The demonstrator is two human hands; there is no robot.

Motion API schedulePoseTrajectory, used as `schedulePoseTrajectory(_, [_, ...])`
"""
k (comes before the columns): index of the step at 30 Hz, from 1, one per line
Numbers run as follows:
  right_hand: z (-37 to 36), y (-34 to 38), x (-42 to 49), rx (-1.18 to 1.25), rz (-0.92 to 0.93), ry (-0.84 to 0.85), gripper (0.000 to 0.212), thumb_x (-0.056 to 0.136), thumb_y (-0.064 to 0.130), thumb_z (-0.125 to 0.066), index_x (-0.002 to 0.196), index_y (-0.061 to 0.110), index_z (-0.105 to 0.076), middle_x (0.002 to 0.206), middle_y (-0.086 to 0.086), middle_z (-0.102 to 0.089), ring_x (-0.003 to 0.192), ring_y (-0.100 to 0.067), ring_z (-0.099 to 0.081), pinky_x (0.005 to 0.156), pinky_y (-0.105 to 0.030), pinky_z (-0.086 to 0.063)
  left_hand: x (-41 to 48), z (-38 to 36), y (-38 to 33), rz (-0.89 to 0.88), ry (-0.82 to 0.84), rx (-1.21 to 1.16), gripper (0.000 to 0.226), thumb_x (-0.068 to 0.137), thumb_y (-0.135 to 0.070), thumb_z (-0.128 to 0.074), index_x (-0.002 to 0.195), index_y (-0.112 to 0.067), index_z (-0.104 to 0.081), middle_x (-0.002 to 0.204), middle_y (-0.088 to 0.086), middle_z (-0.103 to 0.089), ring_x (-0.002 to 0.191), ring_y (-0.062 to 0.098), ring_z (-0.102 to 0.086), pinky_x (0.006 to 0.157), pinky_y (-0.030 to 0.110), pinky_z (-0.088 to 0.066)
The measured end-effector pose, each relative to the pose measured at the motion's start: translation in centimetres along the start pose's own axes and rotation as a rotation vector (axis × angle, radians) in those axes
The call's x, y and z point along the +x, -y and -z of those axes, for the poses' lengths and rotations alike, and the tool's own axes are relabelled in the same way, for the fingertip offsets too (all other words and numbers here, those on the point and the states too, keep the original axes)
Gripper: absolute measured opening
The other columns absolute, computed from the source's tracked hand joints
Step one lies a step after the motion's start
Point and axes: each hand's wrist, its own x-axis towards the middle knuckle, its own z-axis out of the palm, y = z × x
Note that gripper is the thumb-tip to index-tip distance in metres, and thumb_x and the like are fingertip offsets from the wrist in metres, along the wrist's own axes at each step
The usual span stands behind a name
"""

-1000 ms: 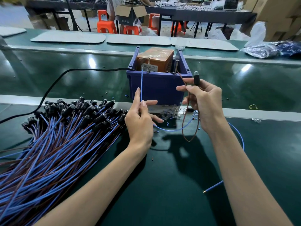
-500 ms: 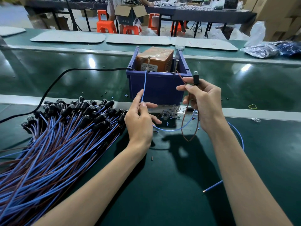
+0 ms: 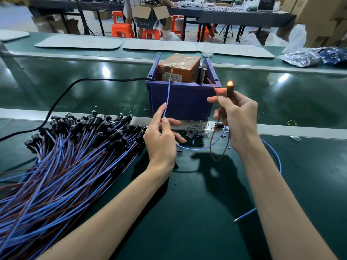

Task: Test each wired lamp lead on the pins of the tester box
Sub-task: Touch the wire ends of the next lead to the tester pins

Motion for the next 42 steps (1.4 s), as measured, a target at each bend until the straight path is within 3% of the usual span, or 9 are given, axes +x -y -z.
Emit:
schedulePoseTrajectory(11, [-0.3, -0.1, 0.1, -0.030, -0.016, 0.058, 0.021, 0.093, 0.001, -0.053, 0.093, 0.014, -0.069, 0.077, 0.003, -0.075, 0.041, -0.007, -0.047, 0.048, -0.015, -0.042, -0.1, -0.1, 0.0, 0.001, 0.007, 0.001, 0.040, 0.101, -0.005, -0.034, 0.128, -0.025, -0.056, 0.069, -0.009, -0.062, 0.035, 0.009, -0.052, 0.046, 0.015, -0.040])
schedulePoseTrajectory(16, [-0.1, -0.3, 0.3, -0.057, 0.009, 0.065, 0.012, 0.091, 0.000, -0.055, 0.093, -0.003, -0.066, 0.078, 0.002, -0.074, 0.039, -0.006, -0.044, 0.041, -0.011, -0.035, 0.0, -0.1, -0.1, -0.023, 0.013, 0.019, 0.039, 0.101, -0.006, -0.034, 0.122, -0.033, -0.053, 0.072, -0.008, -0.064, 0.035, 0.007, -0.050, 0.045, 0.013, -0.038])
schedulePoseTrajectory(27, [0.0, -0.2, 0.2, -0.080, 0.009, 0.088, 0.012, 0.091, 0.001, -0.056, 0.094, -0.001, -0.067, 0.082, -0.001, -0.074, 0.042, -0.007, -0.047, 0.044, -0.012, -0.038, 0.0, 0.1, -0.1, -0.031, 0.011, 0.027, 0.039, 0.101, -0.006, -0.034, 0.124, -0.031, -0.055, 0.073, -0.007, -0.065, 0.037, 0.007, -0.051, 0.047, 0.013, -0.039])
schedulePoseTrajectory(32, [0.5, 0.2, 0.6, -0.162, -0.095, 0.108, 0.018, 0.099, 0.019, -0.050, 0.091, 0.018, -0.067, 0.078, 0.004, -0.074, 0.052, -0.005, -0.060, 0.044, -0.014, -0.037, -0.6, 0.1, -0.7, -0.044, 0.075, -0.023, 0.029, 0.094, -0.004, -0.044, 0.094, -0.026, -0.063, 0.066, -0.007, -0.063, 0.038, 0.009, -0.051, 0.047, 0.017, -0.042])
schedulePoseTrajectory(34, [1.1, 0.4, 0.8, -0.236, -0.134, 0.099, 0.022, 0.101, 0.031, -0.047, 0.092, 0.021, -0.065, 0.073, 0.007, -0.071, 0.053, -0.003, -0.060, 0.044, -0.013, -0.039, -1.1, 0.2, -0.9, -0.043, 0.170, -0.074, 0.020, 0.087, -0.013, -0.050, 0.080, -0.020, -0.066, 0.058, -0.007, -0.062, 0.043, 0.008, -0.052, 0.045, 0.019, -0.044])
schedulePoseTrajectory(39, [3.3, 0.7, 1.9, -0.309, -0.276, 0.123, 0.034, 0.101, 0.038, -0.043, 0.092, 0.015, -0.065, 0.042, 0.013, -0.036, 0.032, -0.001, -0.027, 0.032, -0.012, -0.022, -1.3, 0.4, -1.1, -0.008, 0.469, -0.111, 0.049, 0.085, -0.032, -0.039, 0.054, -0.011, -0.070, 0.050, 0.004, -0.062, 0.044, 0.015, -0.054, 0.050, 0.026, -0.038])
schedulePoseTrajectory(42, [4.0, 0.6, 2.0, -0.515, -0.356, 0.192, 0.024, 0.100, 0.027, -0.047, 0.099, 0.011, -0.066, 0.050, 0.009, -0.036, 0.039, -0.003, -0.028, 0.033, -0.012, -0.022, -1.3, 0.6, -1.1, -0.024, 0.499, -0.085, 0.052, 0.089, -0.035, -0.034, 0.061, -0.011, -0.072, 0.059, 0.004, -0.066, 0.050, 0.014, -0.054, 0.052, 0.022, -0.037])
